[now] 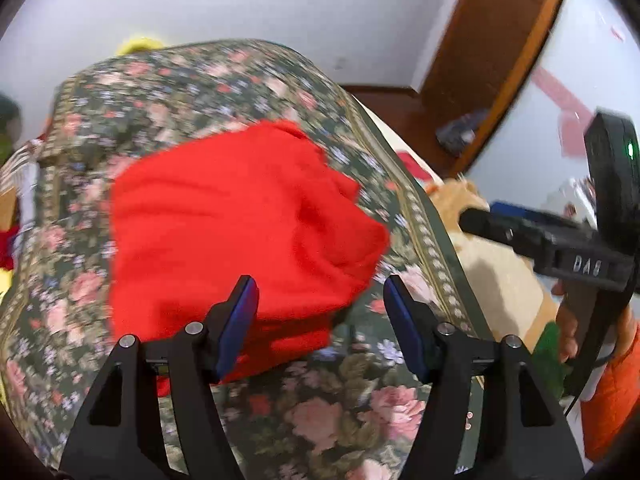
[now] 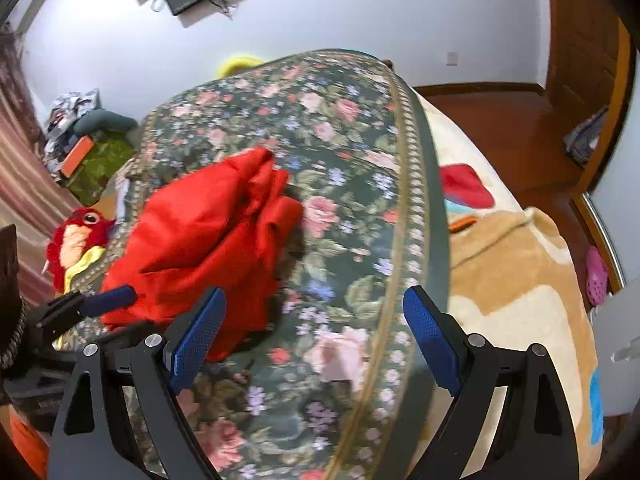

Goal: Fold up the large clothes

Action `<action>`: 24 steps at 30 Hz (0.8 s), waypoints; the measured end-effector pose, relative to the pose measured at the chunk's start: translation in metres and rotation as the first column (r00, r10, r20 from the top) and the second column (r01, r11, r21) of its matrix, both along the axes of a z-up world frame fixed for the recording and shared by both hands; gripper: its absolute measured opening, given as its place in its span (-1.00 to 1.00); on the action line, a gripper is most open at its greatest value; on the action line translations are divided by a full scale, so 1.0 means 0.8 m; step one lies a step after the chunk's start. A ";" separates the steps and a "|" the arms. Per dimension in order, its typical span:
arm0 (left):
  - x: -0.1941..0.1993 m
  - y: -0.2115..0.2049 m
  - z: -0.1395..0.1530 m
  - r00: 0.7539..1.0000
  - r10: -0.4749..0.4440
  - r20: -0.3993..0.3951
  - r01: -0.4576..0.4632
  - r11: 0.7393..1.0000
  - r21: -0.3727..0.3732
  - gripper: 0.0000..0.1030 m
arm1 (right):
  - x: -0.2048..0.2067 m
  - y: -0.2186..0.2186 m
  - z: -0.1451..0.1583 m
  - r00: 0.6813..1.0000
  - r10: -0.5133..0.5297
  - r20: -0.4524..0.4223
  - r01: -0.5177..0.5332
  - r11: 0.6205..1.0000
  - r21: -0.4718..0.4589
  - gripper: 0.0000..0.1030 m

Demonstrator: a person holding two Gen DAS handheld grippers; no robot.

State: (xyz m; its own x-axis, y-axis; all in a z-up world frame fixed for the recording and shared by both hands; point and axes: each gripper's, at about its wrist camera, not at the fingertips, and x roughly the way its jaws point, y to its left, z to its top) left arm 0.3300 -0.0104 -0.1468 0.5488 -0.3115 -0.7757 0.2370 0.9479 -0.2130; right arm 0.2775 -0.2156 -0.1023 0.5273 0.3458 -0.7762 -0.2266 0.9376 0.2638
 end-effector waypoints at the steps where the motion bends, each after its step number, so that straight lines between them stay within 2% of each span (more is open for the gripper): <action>1: -0.001 0.011 0.006 1.000 0.022 0.016 -0.022 1.000 -0.001 0.28 | 0.000 0.006 0.002 1.000 0.010 0.005 -0.010 1.000 0.001 0.72; 4: -0.002 0.048 0.021 0.991 0.110 0.076 -0.113 0.993 0.031 0.44 | 0.003 0.032 0.008 0.998 0.053 0.018 -0.053 0.998 0.013 0.72; 7: 0.003 0.085 0.018 0.973 0.195 0.119 -0.205 0.976 0.073 0.61 | 0.013 0.062 0.008 0.995 0.096 0.024 -0.097 0.995 0.030 0.72; 12: 0.022 0.136 -0.020 0.945 0.318 0.073 -0.325 0.936 0.133 0.61 | 0.030 0.105 -0.002 0.989 0.149 0.023 -0.150 0.988 0.043 0.72; 15: 0.032 0.157 -0.055 0.936 0.351 -0.011 -0.348 0.932 0.098 0.62 | 0.044 0.122 -0.022 0.985 0.174 -0.014 -0.173 0.984 0.036 0.72; 18: 0.029 0.164 -0.077 0.934 0.354 -0.045 -0.353 0.935 0.029 0.69 | 0.055 0.126 -0.055 0.982 0.172 -0.073 -0.172 0.985 0.007 0.72; 21: 0.017 0.165 -0.096 0.929 0.365 -0.055 -0.366 0.931 0.005 0.97 | 0.060 0.114 -0.094 0.978 0.150 -0.145 -0.159 0.986 -0.053 0.72; 24: 0.004 0.161 -0.111 0.942 0.326 -0.085 -0.329 0.944 -0.031 1.00 | 0.056 0.086 -0.127 0.966 0.124 -0.229 -0.134 0.991 -0.029 0.76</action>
